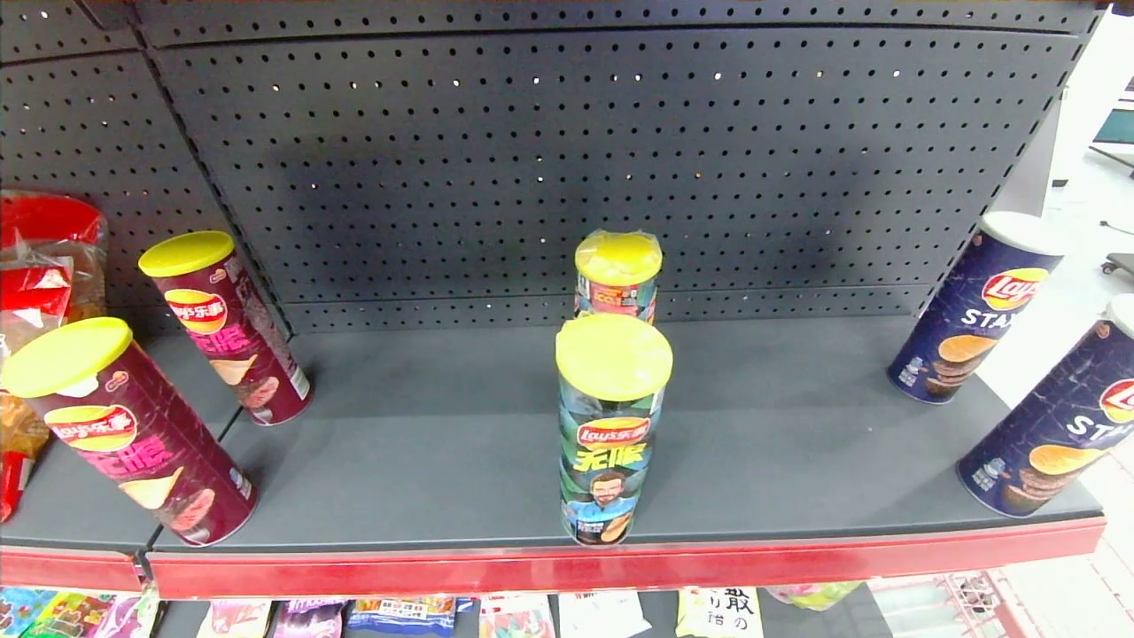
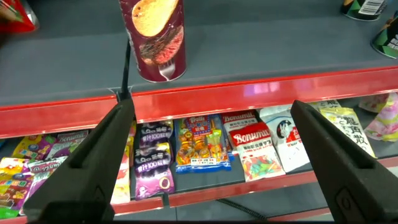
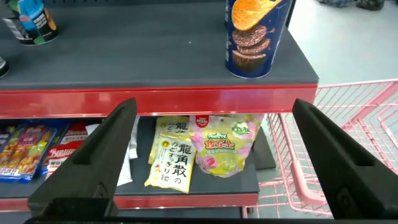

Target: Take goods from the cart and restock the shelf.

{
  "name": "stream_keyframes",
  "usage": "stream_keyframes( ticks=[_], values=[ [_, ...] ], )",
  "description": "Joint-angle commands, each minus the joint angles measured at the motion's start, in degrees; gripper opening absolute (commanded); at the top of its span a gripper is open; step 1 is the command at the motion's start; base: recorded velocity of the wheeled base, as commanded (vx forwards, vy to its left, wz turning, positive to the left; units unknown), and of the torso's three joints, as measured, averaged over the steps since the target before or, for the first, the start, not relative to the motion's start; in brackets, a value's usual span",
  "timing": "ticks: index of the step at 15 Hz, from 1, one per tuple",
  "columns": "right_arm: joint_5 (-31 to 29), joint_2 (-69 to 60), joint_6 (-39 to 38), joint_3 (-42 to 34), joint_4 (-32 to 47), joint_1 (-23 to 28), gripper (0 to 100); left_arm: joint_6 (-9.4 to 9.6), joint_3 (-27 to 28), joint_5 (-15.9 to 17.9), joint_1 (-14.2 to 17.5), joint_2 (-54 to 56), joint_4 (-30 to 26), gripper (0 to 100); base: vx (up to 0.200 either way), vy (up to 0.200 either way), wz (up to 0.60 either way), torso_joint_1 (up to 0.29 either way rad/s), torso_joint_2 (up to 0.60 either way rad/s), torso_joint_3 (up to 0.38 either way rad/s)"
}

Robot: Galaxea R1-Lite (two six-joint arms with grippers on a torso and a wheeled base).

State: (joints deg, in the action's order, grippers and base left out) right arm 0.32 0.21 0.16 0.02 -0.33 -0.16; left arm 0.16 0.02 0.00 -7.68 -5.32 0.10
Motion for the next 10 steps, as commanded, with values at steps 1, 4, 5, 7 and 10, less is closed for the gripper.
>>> stream_keyframes(
  ticks=[1,4,5,7,10],
  values=[
    [0.0,-0.1,0.0,0.0,0.0,0.0,100,0.02,0.0,0.0,0.0,-0.1,0.0,100,0.0,0.0,0.0,0.0,0.0,0.0],
    [0.0,-0.1,0.0,0.0,0.0,0.0,100,0.11,0.0,0.0,0.0,-0.1,0.0,100,0.0,-0.2,0.0,0.001,0.01,0.004],
    [0.0,-0.1,0.0,0.0,0.0,0.0,100,0.02,0.0,0.0,0.0,-0.1,0.0,100,0.0,-0.2,0.0,-0.002,0.0,-0.002],
    [0.0,-0.1,0.0,0.0,-0.1,0.0,100,0.02,0.0,0.0,0.0,-0.1,0.0,100,0.0,-0.1,0.0,0.013,0.0,0.001],
    [0.0,-0.1,0.0,0.0,0.0,0.0,100,-0.07,0.0,0.0,0.0,-0.1,0.0,100,0.0,0.0,0.0,0.0,0.0,0.0]
  ],
)
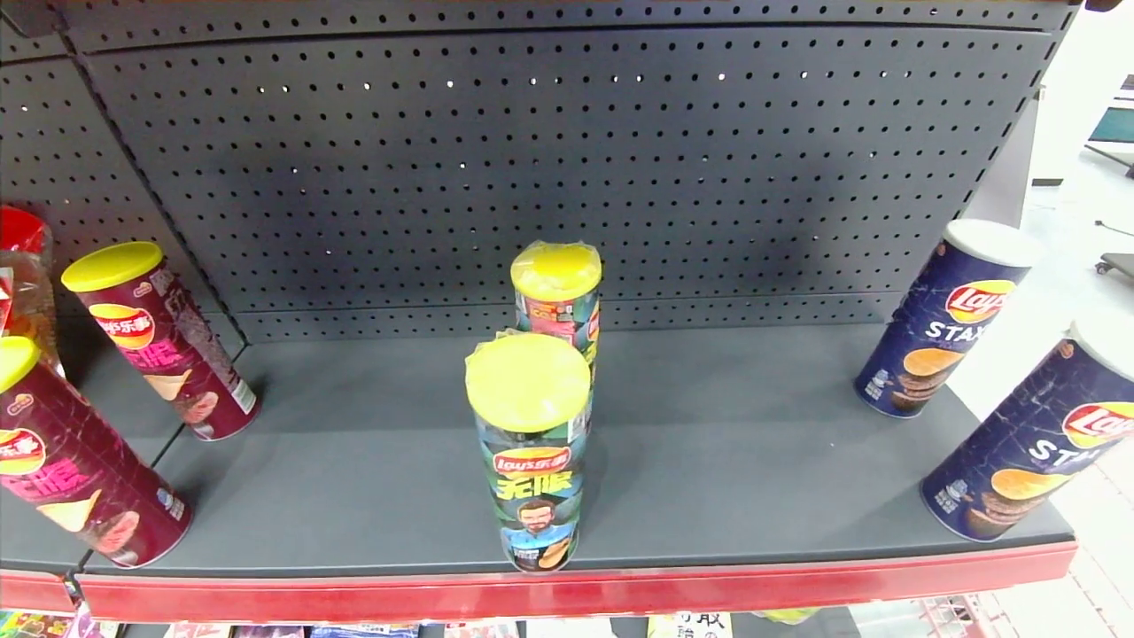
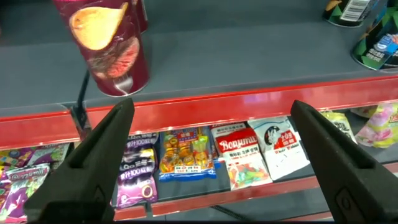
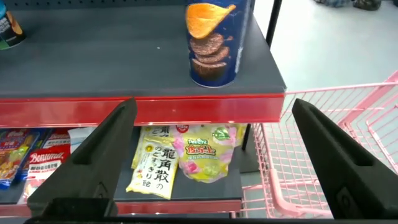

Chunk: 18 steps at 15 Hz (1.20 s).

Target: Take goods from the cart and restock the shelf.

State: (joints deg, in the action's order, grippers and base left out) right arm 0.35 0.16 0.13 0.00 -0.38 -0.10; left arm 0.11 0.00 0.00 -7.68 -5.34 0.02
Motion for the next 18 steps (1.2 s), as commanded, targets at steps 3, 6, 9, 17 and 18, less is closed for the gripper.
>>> stream_keyframes(
  ticks=[3,6,9,17,18],
  values=[
    [0.0,-0.1,0.0,0.0,0.0,-0.1,100,-0.02,0.0,0.0,0.0,-0.1,0.1,100,0.0,0.0,0.0,0.0,0.0,0.0],
    [0.2,-0.1,0.1,0.0,-0.1,-0.1,100,-0.11,0.0,0.0,0.0,-0.1,0.1,100,0.0,0.0,0.0,0.0,0.0,0.0],
    [0.1,-0.1,0.0,0.0,0.0,-0.1,100,-0.11,0.0,0.0,0.0,-0.1,0.1,100,0.0,0.0,0.0,0.0,0.0,0.0],
    [0.1,-0.1,0.0,0.0,-0.1,-0.1,100,-0.11,0.0,0.0,0.0,-0.1,0.1,100,0.0,0.0,0.0,0.0,0.0,0.0],
    [0.1,-0.1,0.0,0.0,-0.1,-0.1,100,-0.11,0.0,0.0,0.0,-0.1,0.1,100,0.0,0.0,0.0,0.0,0.0,0.0]
  ],
)
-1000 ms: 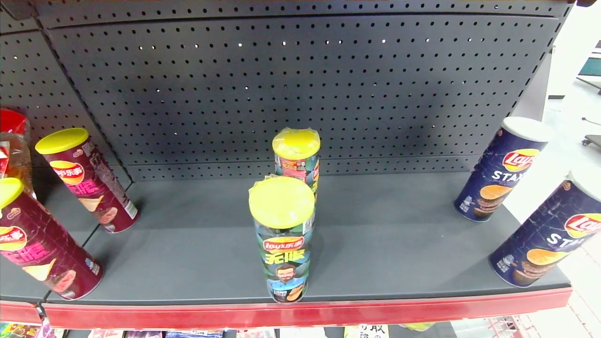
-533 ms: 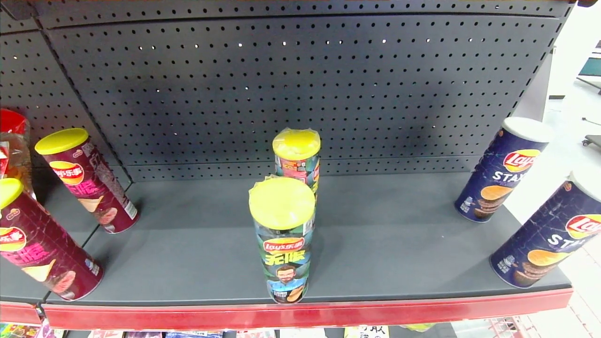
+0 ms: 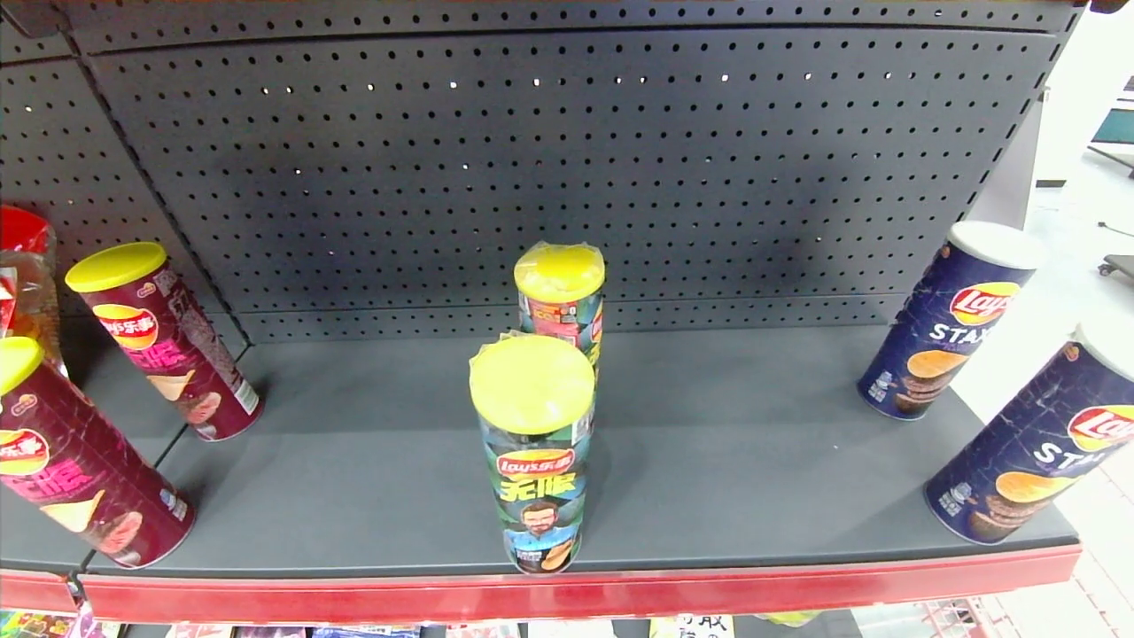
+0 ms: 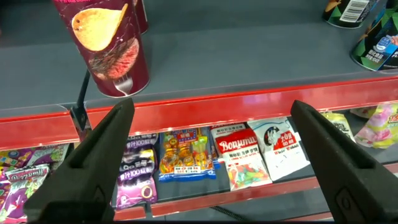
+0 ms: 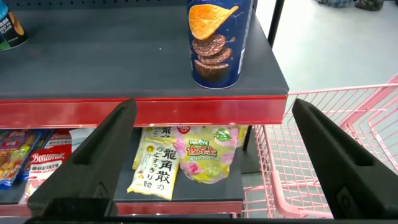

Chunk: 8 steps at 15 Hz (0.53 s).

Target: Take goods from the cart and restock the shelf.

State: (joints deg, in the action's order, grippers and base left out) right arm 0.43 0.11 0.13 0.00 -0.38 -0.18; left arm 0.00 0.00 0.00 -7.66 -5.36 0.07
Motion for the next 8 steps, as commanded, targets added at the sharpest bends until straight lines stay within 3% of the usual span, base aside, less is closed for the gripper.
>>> stream_keyframes(
  ticks=[1,8],
  values=[
    [0.0,0.0,0.0,0.0,-0.1,0.0,100,0.0,0.0,0.0,0.0,-0.1,0.0,100,0.0,0.0,0.0,0.0,0.0,0.0],
    [0.0,0.0,-0.1,0.0,-0.1,0.0,100,0.09,0.0,0.1,0.0,-0.4,0.0,100,0.0,0.0,0.0,0.0,0.0,0.0]
  ],
)
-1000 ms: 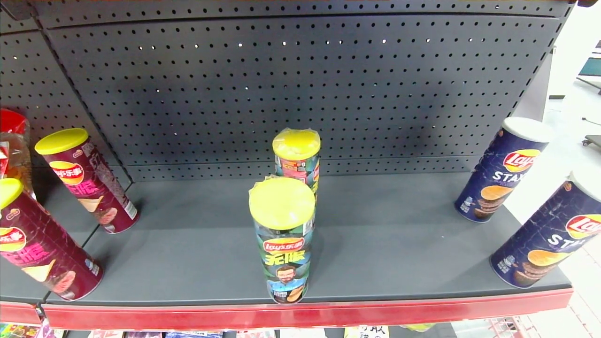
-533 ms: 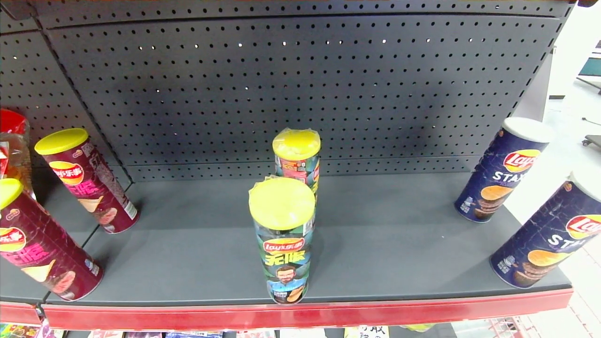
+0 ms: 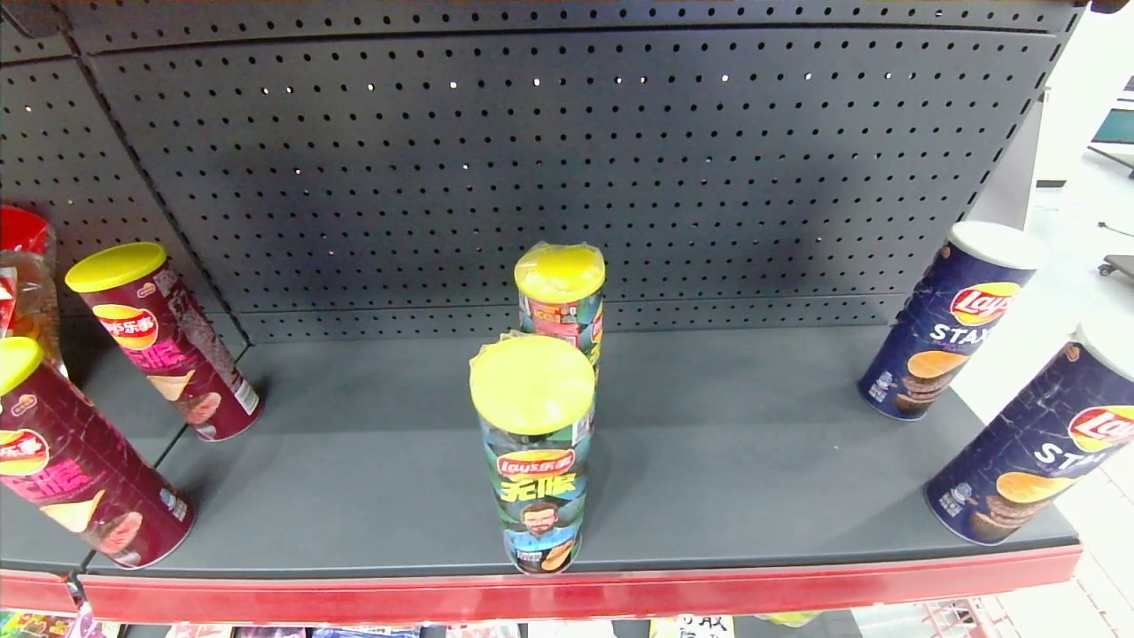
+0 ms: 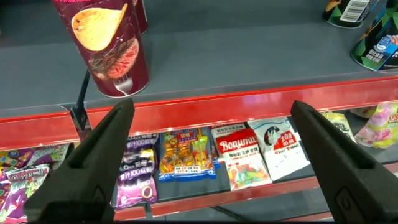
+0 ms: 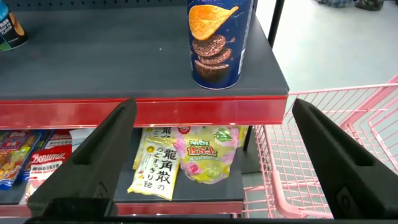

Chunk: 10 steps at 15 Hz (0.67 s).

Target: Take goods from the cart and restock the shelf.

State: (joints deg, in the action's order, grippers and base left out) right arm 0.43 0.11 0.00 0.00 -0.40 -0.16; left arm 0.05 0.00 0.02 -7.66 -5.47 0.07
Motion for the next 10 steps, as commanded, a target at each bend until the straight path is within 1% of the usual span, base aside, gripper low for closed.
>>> stream_keyframes(
  ticks=[1,5,6,7,8,9,10],
  values=[
    [0.0,0.0,0.0,0.0,0.0,0.0,100,0.04,0.0,0.1,-0.3,-1.0,0.0,100,0.0,0.0,0.0,0.0,0.0,0.0],
    [0.0,0.0,0.0,0.0,0.0,0.0,100,0.3,0.0,0.2,-4.0,-2.0,0.0,100,0.0,0.0,0.0,0.0,0.0,0.0],
    [0.0,0.0,0.0,0.0,0.1,0.0,100,0.48,0.0,0.2,-4.4,-0.9,0.1,100,0.0,0.0,0.0,0.0,0.0,0.0],
    [0.0,0.0,0.0,0.0,0.0,0.0,100,-0.22,1.4,0.2,-4.4,-0.1,1.2,100,0.0,0.0,0.0,0.0,0.0,0.0],
    [0.0,0.0,0.0,0.0,0.0,0.0,100,-1.19,6.1,-0.2,-5.0,-2.8,2.7,100,0.0,0.0,0.0,0.0,0.0,0.0],
    [0.0,0.0,0.0,0.0,0.0,0.0,100,-8.22,20.9,0.2,-7.2,-17.9,3.3,100,0.0,0.0,0.0,0.0,0.0,0.0],
    [0.0,0.0,0.0,0.0,0.0,0.0,100,-8.75,22.6,0.4,-7.6,-19.9,3.3,100,0.0,0.0,0.0,0.0,0.0,0.0]
  ],
)
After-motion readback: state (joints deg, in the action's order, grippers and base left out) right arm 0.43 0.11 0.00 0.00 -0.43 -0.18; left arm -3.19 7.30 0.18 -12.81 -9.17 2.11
